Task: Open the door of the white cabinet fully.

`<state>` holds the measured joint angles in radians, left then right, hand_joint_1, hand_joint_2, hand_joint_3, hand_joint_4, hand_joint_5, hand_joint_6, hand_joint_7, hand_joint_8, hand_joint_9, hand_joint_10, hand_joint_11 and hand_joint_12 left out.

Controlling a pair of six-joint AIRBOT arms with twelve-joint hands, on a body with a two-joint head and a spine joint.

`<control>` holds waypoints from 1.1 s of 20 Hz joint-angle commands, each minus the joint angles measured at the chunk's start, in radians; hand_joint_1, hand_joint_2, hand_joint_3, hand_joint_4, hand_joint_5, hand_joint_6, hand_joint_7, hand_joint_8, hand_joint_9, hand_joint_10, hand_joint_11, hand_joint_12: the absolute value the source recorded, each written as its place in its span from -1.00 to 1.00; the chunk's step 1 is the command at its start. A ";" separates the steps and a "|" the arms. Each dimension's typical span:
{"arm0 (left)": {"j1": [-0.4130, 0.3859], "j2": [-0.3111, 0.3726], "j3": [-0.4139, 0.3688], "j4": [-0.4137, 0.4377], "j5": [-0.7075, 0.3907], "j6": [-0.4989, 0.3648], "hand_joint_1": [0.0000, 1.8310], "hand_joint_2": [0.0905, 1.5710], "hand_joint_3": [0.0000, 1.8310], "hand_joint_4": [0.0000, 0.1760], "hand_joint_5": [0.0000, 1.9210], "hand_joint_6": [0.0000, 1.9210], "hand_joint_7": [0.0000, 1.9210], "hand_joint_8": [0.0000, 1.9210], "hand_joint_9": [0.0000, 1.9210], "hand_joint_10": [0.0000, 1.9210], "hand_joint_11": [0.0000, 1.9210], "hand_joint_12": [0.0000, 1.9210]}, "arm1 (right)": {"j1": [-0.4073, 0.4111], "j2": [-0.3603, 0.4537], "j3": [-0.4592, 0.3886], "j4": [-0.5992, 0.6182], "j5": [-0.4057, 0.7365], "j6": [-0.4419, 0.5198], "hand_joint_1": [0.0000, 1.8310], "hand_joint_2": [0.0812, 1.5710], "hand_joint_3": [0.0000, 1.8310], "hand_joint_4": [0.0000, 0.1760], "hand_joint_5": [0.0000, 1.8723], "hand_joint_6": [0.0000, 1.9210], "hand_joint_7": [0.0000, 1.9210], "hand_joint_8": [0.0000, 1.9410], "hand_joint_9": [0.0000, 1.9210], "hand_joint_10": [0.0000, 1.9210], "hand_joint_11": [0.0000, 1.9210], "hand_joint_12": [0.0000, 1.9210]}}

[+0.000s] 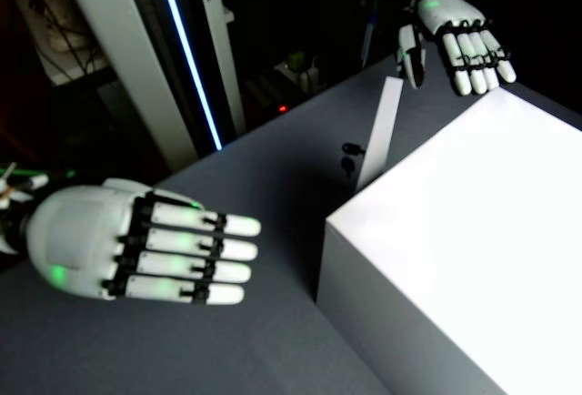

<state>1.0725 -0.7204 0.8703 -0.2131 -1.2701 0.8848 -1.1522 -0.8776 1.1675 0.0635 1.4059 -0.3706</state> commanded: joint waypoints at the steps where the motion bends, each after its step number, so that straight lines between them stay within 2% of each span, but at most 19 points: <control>1: -0.013 -0.001 0.006 -0.005 -0.130 -0.005 -0.70 0.71 -0.96 -1.00 -0.96 -1.00 -0.97 -0.99 -0.96 -0.99 -1.00 -0.82 | 0.003 -0.002 0.007 0.033 0.115 0.011 -0.24 0.62 -0.99 -1.00 -0.64 -1.00 -0.64 -1.00 -0.69 -1.00 -0.77 -0.81; 2: -0.015 -0.002 0.006 -0.003 -0.130 -0.005 -0.67 0.72 -1.00 -1.00 -0.96 -1.00 -0.97 -1.00 -0.95 -1.00 -1.00 -0.73 | 0.003 -0.004 0.009 0.033 0.113 0.011 -0.22 0.62 -1.00 -1.00 -0.63 -1.00 -0.62 -1.00 -0.68 -1.00 -0.74 -0.88; 5: -0.021 -0.009 0.008 0.005 -0.127 -0.011 -0.65 0.72 -1.00 -1.00 -0.93 -1.00 -0.92 -0.99 -0.89 -0.99 -1.00 -0.58 | 0.005 -0.008 0.011 0.033 0.112 0.012 -0.25 0.65 -0.99 -1.00 -0.62 -1.00 -0.62 -1.00 -0.68 -1.00 -0.74 -0.90; 7: -0.039 -0.028 0.019 0.033 -0.110 -0.042 -0.69 0.74 -0.99 -1.00 -0.91 -0.99 -0.89 -0.99 -0.88 -0.99 -1.00 -0.59 | 0.005 -0.008 0.011 0.033 0.111 0.012 -0.28 0.66 -0.99 -1.00 -0.62 -1.00 -0.63 -1.00 -0.69 -1.00 -0.73 -0.91; 8: -0.047 -0.039 0.021 0.052 -0.102 -0.052 -0.73 0.76 -0.99 -1.00 -0.91 -1.00 -0.90 -1.00 -0.90 -0.99 -1.00 -0.66 | 0.005 -0.009 0.013 0.033 0.111 0.012 -0.28 0.67 -0.99 -1.00 -0.63 -1.00 -0.64 -1.00 -0.70 -1.00 -0.74 -0.91; 9: -0.051 -0.045 0.021 0.063 -0.098 -0.058 -0.71 0.76 -1.00 -1.00 -0.89 -1.00 -0.88 -1.00 -0.88 -0.99 -1.00 -0.63 | 0.006 -0.010 0.013 0.033 0.111 0.012 -0.29 0.67 -0.99 -1.00 -0.63 -1.00 -0.63 -1.00 -0.70 -1.00 -0.74 -0.91; 13: -0.084 -0.072 0.035 0.105 -0.067 -0.083 -0.74 0.78 -1.00 -1.00 -0.92 -1.00 -0.88 -1.00 -0.82 -1.00 -1.00 -0.39 | 0.006 -0.013 0.015 0.033 0.109 0.014 -0.31 0.68 -0.99 -1.00 -0.62 -1.00 -0.62 -1.00 -0.69 -1.00 -0.74 -0.92; 16: -0.106 -0.100 0.050 0.117 -0.047 -0.086 -0.68 0.78 -1.00 -1.00 -0.95 -1.00 -0.90 -1.00 -0.86 -1.00 -1.00 -0.53 | 0.006 -0.018 0.020 0.033 0.108 0.018 -0.35 0.68 -1.00 -1.00 -0.63 -1.00 -0.63 -1.00 -0.69 -1.00 -0.74 -0.93; 19: -0.135 -0.127 0.068 0.135 -0.018 -0.091 -0.66 0.79 -1.00 -1.00 -0.95 -1.00 -0.88 -1.00 -0.83 -1.00 -1.00 -0.21 | 0.006 -0.018 0.022 0.033 0.108 0.018 -0.33 0.68 -1.00 -1.00 -0.63 -1.00 -0.64 -1.00 -0.70 -1.00 -0.74 -0.93; 20: -0.151 -0.140 0.077 0.145 0.000 -0.094 -0.64 0.79 -1.00 -1.00 -0.95 -1.00 -0.92 -1.00 -0.85 -1.00 -1.00 -0.22 | 0.006 -0.018 0.022 0.033 0.108 0.019 -0.31 0.68 -1.00 -1.00 -0.63 -1.00 -0.63 -1.00 -0.70 -1.00 -0.74 -0.94; 21: -0.163 -0.150 0.084 0.154 0.013 -0.096 -0.65 0.80 -1.00 -1.00 -0.94 -1.00 -0.88 -0.99 -0.82 -0.99 -1.00 -0.11 | 0.006 -0.018 0.022 0.033 0.108 0.019 -0.32 0.69 -1.00 -1.00 -0.63 -1.00 -0.63 -1.00 -0.69 -1.00 -0.73 -0.94; 22: -0.174 -0.158 0.090 0.164 0.027 -0.098 -0.66 0.80 -1.00 -1.00 -0.94 -1.00 -0.87 -0.99 -0.82 -0.99 -1.00 -0.13 | 0.006 -0.019 0.022 0.033 0.108 0.019 -0.32 0.69 -1.00 -1.00 -0.63 -1.00 -0.62 -1.00 -0.69 -1.00 -0.74 -0.94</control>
<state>0.9024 -0.8837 0.9619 -0.0414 -1.1278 0.7895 -1.1522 -0.8959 1.1847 0.0650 1.3926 -0.3614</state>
